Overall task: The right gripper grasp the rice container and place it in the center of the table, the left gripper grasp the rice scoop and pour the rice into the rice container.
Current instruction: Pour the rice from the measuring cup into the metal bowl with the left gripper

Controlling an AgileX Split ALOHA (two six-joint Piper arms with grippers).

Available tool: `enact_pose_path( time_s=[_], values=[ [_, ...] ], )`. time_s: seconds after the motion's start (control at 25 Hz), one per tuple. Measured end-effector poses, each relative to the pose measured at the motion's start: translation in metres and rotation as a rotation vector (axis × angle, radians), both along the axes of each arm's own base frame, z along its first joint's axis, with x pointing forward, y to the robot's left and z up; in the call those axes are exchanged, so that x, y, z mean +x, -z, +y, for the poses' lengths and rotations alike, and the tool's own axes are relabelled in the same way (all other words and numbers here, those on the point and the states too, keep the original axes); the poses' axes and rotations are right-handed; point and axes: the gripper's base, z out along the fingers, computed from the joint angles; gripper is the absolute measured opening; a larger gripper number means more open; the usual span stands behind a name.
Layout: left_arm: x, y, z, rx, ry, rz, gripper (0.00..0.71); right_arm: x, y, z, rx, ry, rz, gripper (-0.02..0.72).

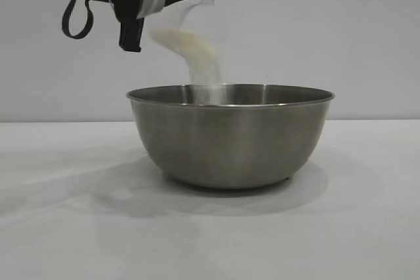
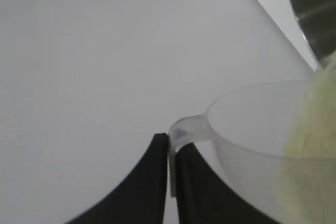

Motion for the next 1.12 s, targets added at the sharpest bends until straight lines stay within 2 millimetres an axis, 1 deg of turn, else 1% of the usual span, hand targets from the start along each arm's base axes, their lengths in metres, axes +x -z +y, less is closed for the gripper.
enact_pose_path(
  time_s=[0.4,0.6,0.76,1.12],
  values=[
    [-0.003,0.003,-0.004,0.164,0.048,-0.159,0.000,0.000,0.000,0.000,0.001,-0.001,0.000,0.515],
    [-0.009,0.003,-0.013,0.222,0.083,-0.251,0.000,0.000,0.000,0.000,0.001,-0.001,0.000,0.515],
    [-0.012,0.009,-0.019,0.292,0.109,-0.341,0.000,0.000,0.000,0.000,0.001,-0.001,0.000,0.515],
    [-0.013,0.011,-0.021,0.304,0.120,-0.355,0.000,0.000,0.000,0.000,0.001,-0.001,0.000,0.515]
  ],
)
